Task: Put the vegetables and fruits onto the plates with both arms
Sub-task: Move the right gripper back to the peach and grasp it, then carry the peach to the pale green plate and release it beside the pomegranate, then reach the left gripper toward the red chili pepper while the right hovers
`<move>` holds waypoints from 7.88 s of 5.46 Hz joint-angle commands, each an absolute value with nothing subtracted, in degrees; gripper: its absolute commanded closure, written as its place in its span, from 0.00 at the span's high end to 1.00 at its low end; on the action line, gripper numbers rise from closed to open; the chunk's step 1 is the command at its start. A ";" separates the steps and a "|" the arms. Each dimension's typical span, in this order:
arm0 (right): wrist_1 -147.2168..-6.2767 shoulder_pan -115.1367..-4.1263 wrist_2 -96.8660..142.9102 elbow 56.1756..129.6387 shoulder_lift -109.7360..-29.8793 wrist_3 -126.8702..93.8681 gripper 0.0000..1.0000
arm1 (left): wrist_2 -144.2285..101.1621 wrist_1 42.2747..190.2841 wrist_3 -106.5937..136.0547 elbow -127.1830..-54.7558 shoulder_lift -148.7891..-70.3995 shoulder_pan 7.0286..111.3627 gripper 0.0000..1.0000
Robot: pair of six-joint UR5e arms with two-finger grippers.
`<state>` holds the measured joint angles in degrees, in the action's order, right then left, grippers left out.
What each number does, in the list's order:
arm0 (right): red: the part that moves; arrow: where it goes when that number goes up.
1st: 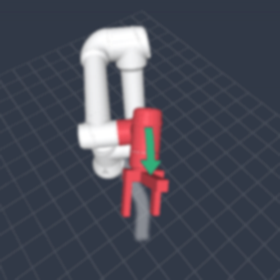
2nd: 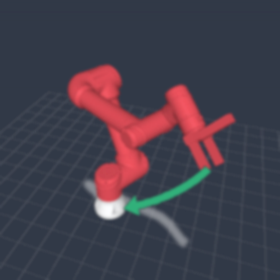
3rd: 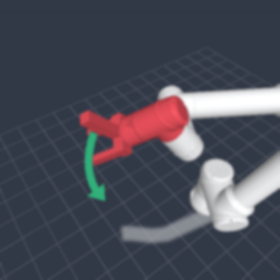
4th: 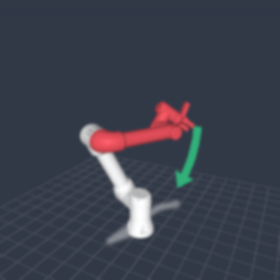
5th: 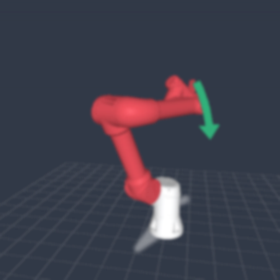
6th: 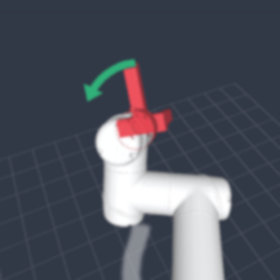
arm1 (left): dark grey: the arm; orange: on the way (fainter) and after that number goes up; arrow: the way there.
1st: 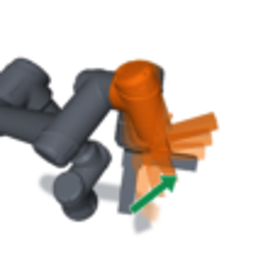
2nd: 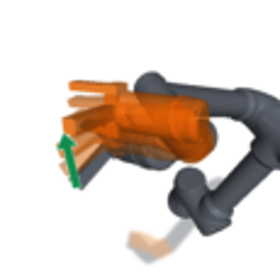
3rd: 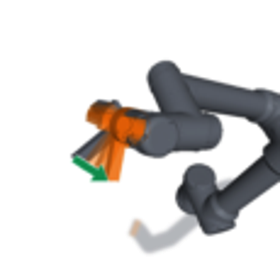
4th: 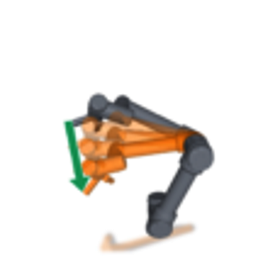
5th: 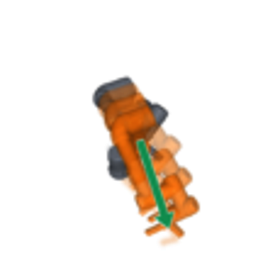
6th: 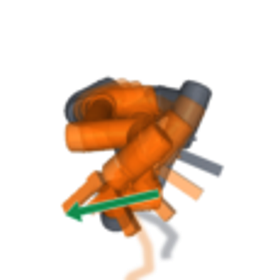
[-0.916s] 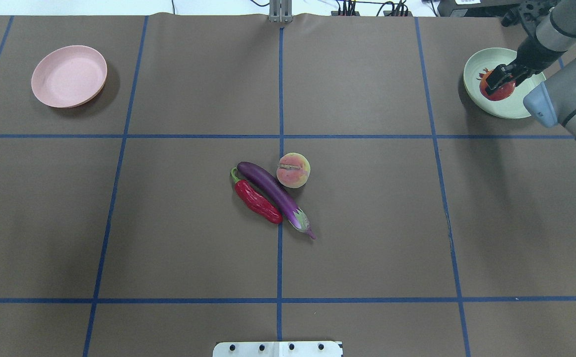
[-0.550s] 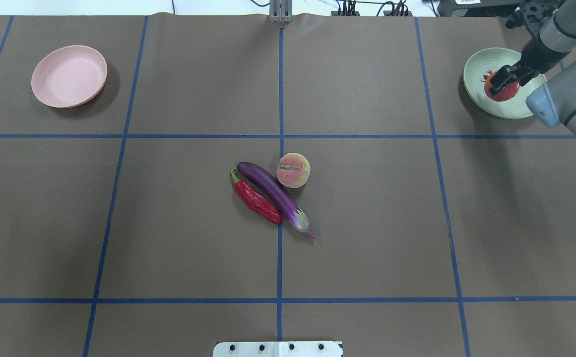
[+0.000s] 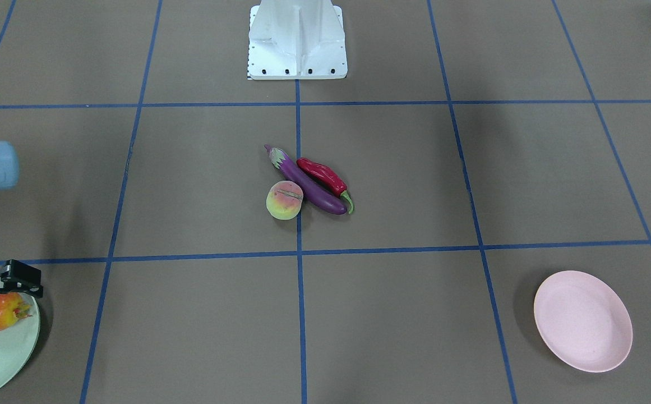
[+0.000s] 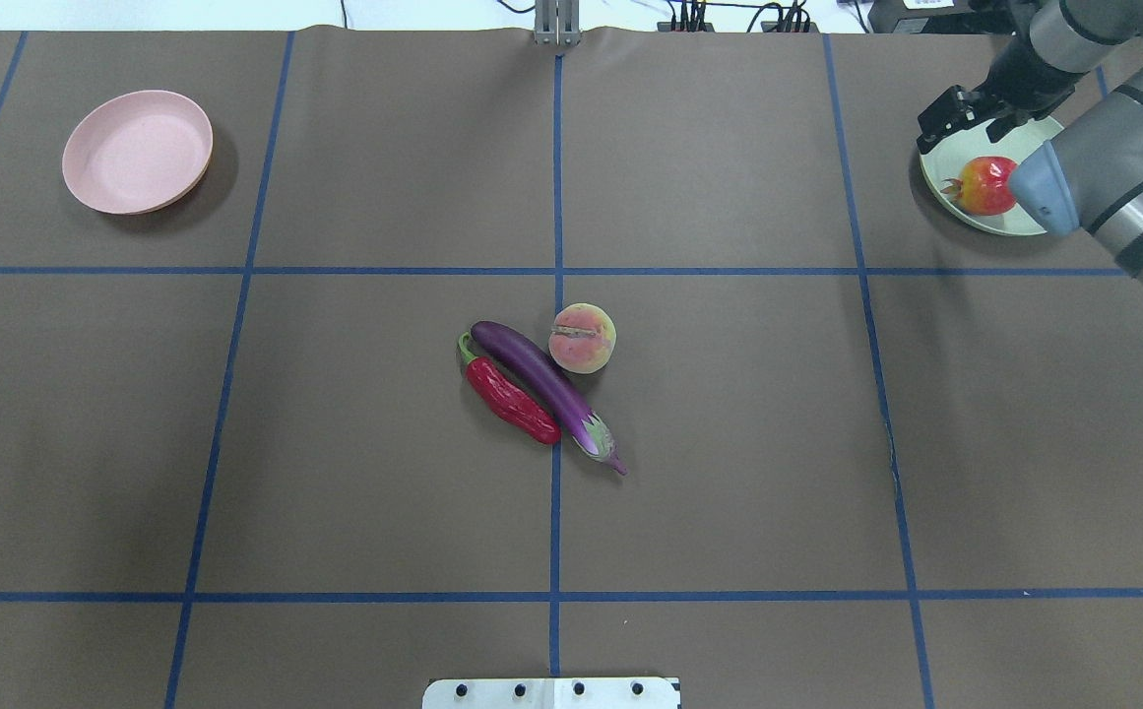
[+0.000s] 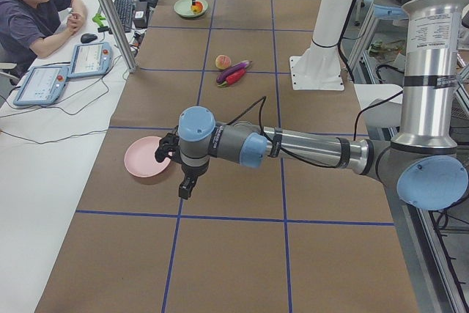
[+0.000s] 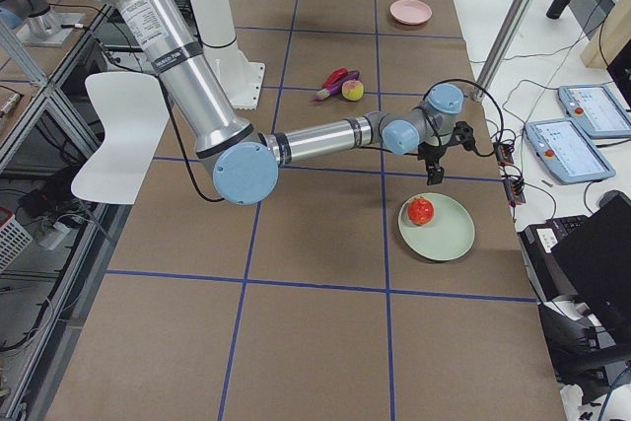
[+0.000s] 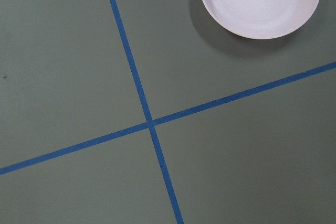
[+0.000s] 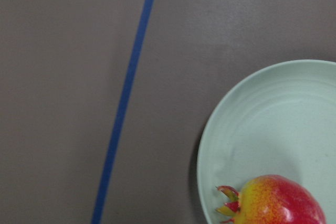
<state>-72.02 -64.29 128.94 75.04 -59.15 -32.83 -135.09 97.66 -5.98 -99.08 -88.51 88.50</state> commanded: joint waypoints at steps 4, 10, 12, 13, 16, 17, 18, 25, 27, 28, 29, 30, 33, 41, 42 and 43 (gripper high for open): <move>-88.19 -37.75 110.07 81.39 -39.51 -74.74 0.99 | -135.09 97.65 -6.24 -98.70 -88.51 88.51 1.00; -98.70 -28.74 100.82 79.81 -36.74 -77.96 0.99 | -135.09 97.65 -6.33 -98.70 -88.42 88.51 1.00; -98.53 -28.65 99.58 78.23 -36.48 -77.26 0.99 | -135.09 97.65 -6.33 -98.70 -88.51 88.59 1.00; -98.26 -28.65 99.41 77.53 -36.47 -77.08 0.99 | -135.09 97.65 -6.33 -98.70 -88.51 88.51 1.00; -97.82 -27.78 99.40 76.64 -36.47 -76.82 0.87 | -135.09 97.65 -6.24 -98.70 -88.51 88.51 1.00; -97.82 -28.03 99.67 76.99 -36.39 -74.38 0.01 | -135.09 97.65 -6.24 -98.70 -88.51 88.51 1.00; -97.91 -30.04 100.36 77.95 -36.39 -72.96 0.00 | -135.09 97.65 -6.24 -98.79 -88.42 88.51 1.00; -88.46 -67.28 129.43 76.22 -54.80 -13.85 0.00 | -135.88 97.65 -6.06 -98.79 -88.51 88.51 1.00; -83.88 -73.46 134.47 65.00 -54.94 0.05 0.00 | -135.88 97.73 -6.15 -98.79 -88.51 88.59 1.00; -73.75 -73.48 134.65 56.60 -54.76 0.17 0.00 | -135.88 97.91 -6.15 -98.70 -88.42 88.51 1.00; -68.61 -73.13 133.87 51.21 -54.67 0.18 0.00 | -135.88 97.91 -6.15 -98.70 -88.42 88.51 1.00; -68.38 -72.86 131.68 50.37 -54.49 0.09 0.58 | -135.88 97.91 -6.15 -98.70 -88.42 88.51 1.00; -69.16 -71.73 131.04 57.69 -53.96 -12.65 0.99 | -135.88 97.91 -5.89 -98.79 -88.51 88.51 1.00; -71.28 -66.53 131.13 77.34 -60.81 -30.23 0.99 | -120.77 103.55 72.41 -101.96 -114.12 46.85 1.00; -71.19 -66.53 131.13 77.34 -61.08 -30.23 0.99 | -118.33 98.49 79.64 -98.82 -121.30 41.36 1.00; -71.19 -66.53 131.05 77.34 -61.08 -30.23 0.99 | -117.26 91.30 87.90 -96.88 -127.29 35.83 1.00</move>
<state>-71.19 -66.53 131.11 77.30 -60.99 -30.24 -118.80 96.89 80.73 -98.72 -121.91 40.83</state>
